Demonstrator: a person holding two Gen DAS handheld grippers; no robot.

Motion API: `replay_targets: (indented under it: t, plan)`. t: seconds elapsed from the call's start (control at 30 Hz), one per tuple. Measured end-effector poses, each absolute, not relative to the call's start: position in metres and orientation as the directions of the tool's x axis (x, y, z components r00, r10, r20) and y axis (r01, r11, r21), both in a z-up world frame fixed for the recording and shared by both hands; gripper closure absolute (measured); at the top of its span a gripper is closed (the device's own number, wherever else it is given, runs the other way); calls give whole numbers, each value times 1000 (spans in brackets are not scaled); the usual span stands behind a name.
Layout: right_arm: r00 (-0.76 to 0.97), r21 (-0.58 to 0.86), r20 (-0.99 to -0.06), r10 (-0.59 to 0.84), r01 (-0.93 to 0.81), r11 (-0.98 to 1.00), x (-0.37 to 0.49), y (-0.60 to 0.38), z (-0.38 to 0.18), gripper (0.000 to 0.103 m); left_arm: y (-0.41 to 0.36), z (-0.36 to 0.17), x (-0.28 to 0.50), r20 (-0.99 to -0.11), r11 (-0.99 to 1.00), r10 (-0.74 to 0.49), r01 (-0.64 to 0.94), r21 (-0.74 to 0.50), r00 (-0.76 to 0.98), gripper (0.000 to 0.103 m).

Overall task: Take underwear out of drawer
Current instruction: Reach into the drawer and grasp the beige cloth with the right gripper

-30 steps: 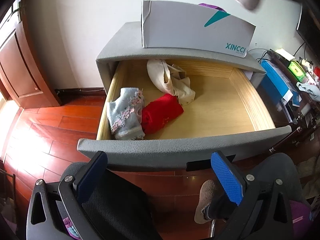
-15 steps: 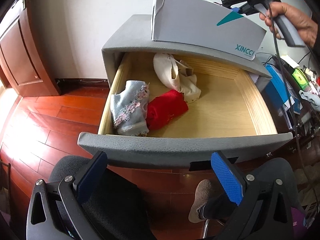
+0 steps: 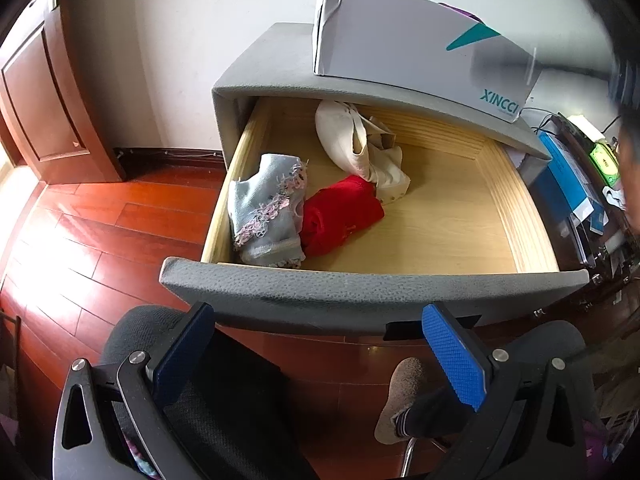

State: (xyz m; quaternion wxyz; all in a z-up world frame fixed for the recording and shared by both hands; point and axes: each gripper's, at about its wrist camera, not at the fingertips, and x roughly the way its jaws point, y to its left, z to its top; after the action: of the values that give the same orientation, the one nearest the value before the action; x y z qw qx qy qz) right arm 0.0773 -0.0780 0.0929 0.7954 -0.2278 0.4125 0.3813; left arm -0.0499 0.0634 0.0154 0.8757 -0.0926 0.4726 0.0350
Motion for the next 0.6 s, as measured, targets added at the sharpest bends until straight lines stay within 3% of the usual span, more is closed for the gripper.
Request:
replay_targets:
  t: [0.07, 0.17, 0.6]
  plan:
    - [341, -44, -876, 341, -760, 648, 83, -71, 60, 49, 63, 18, -51, -833, 981, -17, -152, -121, 553, 0]
    - [405, -152, -873, 270, -754, 639, 76, -46, 39, 49, 63, 25, -53, -825, 983, -1, -150, -104, 565, 0]
    - [449, -253, -884, 130, -692, 676, 118, 17, -1, 49, 84, 32, -62, -819, 973, 2, -190, -130, 573, 0]
